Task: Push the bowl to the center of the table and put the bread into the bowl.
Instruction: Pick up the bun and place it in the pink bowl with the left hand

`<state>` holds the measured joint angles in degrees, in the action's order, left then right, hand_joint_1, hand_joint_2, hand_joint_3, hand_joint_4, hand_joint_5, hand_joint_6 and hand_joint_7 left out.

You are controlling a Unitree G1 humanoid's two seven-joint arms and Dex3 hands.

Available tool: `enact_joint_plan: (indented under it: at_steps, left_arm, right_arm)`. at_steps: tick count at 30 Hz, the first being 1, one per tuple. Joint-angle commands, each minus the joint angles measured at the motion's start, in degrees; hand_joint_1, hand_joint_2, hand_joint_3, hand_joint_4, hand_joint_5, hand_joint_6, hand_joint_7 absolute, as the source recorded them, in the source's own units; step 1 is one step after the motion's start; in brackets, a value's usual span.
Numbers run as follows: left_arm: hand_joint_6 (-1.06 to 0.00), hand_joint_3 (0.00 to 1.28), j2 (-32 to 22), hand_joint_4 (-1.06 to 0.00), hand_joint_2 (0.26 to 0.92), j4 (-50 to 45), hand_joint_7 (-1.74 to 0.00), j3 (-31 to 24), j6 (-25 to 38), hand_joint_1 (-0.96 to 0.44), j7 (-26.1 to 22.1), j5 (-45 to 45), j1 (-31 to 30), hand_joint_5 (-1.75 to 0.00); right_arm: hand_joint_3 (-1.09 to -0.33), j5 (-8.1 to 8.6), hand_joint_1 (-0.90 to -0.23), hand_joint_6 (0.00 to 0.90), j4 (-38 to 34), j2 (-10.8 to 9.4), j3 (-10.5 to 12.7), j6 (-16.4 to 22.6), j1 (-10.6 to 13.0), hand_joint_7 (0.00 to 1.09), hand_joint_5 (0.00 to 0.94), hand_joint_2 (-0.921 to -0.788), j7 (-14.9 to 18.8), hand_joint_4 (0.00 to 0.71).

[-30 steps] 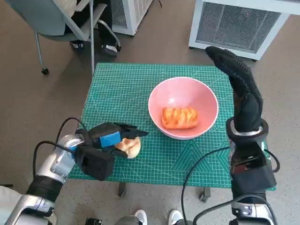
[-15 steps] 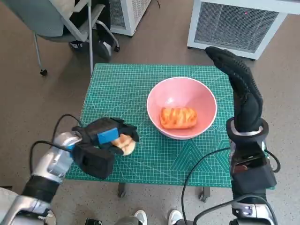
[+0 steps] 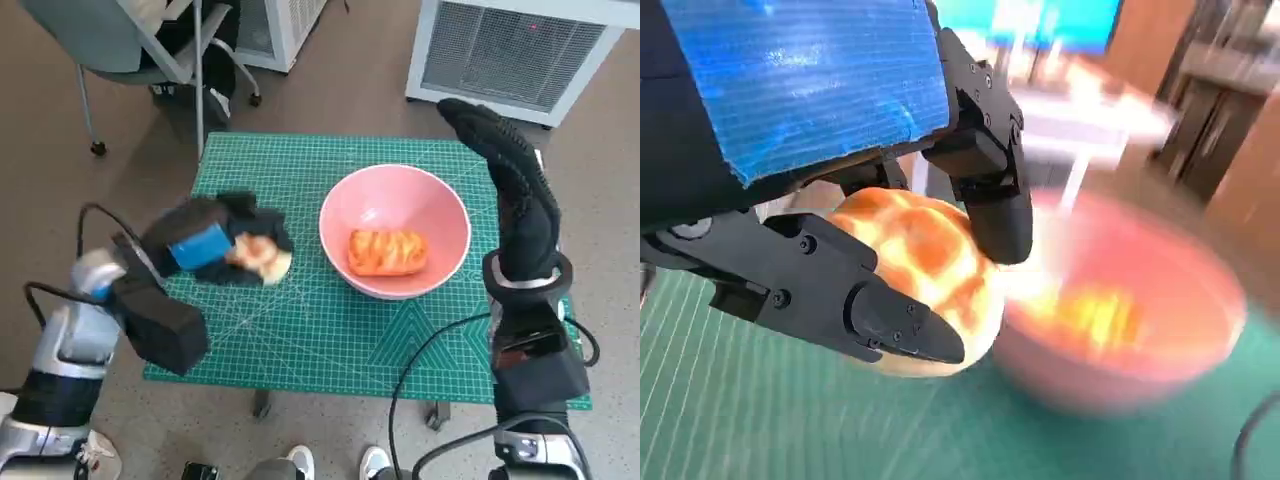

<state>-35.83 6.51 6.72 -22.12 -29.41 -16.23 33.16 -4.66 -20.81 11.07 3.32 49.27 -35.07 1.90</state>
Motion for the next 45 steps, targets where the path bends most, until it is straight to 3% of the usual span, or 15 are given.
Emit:
enact_joint_plan:
  at_steps: [1,8,11,18,22,23,26,29,37,45]
  left_arm:
    - [-0.76,0.02,2.64,-0.72,0.906,-2.41,-1.01,-0.34,0.69,0.0,2.71,-0.28,5.15,-1.15]
    - [-0.81,0.01,7.81,-0.76,0.893,2.35,-0.97,2.46,-3.21,0.0,8.47,-3.83,11.7,-1.1]
    - [-0.78,0.01,9.93,-0.72,0.907,6.47,-1.01,4.44,-5.14,0.0,10.03,-5.38,14.4,-1.12]
    - [-0.67,0.07,14.36,-0.64,0.919,18.1,-1.17,8.5,-6.01,0.0,7.98,-4.81,20.05,-1.18]
    - [-0.48,0.25,16.57,-0.41,0.92,25.16,-1.38,11.24,-5.51,0.0,7.36,-6.61,22.68,-1.38]
    - [-0.41,0.22,16.85,-0.35,0.9,26.41,-1.09,11.6,-5.68,-0.02,7.29,-6.86,23.12,-1.04]
    - [-0.36,0.1,18.11,-0.29,0.907,31.65,-0.48,13.95,-6.46,-0.15,7.15,-9.03,25.09,-0.36]
    - [-0.3,0.05,19.04,-0.2,0.916,35.01,-0.23,15.81,-6.63,-0.27,7.45,-11.09,26.62,-0.12]
    - [-0.22,0.04,21.16,-0.04,0.921,40.1,-0.08,18.21,-6.66,-0.37,8.88,-13.93,28.54,-0.01]
    - [-0.19,0.06,21.52,0.0,0.921,42.09,-0.05,17.28,-9.65,-0.37,10.57,-12.41,28.31,0.0]
  right_arm:
    - [-0.75,-0.16,-0.569,-0.001,-1.15,-0.31,-0.18,-0.24,-0.03,0.67,0.002,-0.921,-0.15,0.28]
    - [-0.748,-0.25,-0.577,-0.001,-1.2,-0.8,-0.4,-0.21,-0.34,0.67,0.003,-0.921,-0.25,0.281]
    - [-0.747,-0.33,-0.578,-0.001,-1.07,-0.99,-0.45,-0.24,-0.34,0.67,0.003,-0.921,-0.32,0.281]
    - [-0.746,-0.31,-0.576,-0.001,-0.96,-0.98,-0.21,-0.22,-0.17,0.67,0.003,-0.921,-0.31,0.281]
    - [-0.746,0.07,-0.571,-0.001,-0.58,-0.63,0.09,-0.23,0.21,0.67,0.003,-0.921,-0.08,0.281]
    - [-0.746,0.09,-0.571,-0.001,-0.51,-0.59,0.13,-0.23,0.26,0.67,0.003,-0.921,-0.06,0.281]
    - [-0.746,0.38,-0.57,-0.001,0.17,-0.18,0.42,-0.32,0.72,0.67,0.002,-0.921,0.14,0.281]
    - [-0.745,0.51,-0.569,-0.001,0.83,0.15,0.64,-0.33,1.14,0.67,0.003,-0.921,0.2,0.282]
    - [-0.742,0.2,-0.565,-0.001,1.97,0.74,1.26,-0.63,1.56,0.67,0.002,-0.921,-0.16,0.282]
    - [-0.74,-0.49,-0.569,-0.001,3.65,1.14,2.16,-1.47,2.26,0.67,0.002,-0.921,-0.56,0.281]
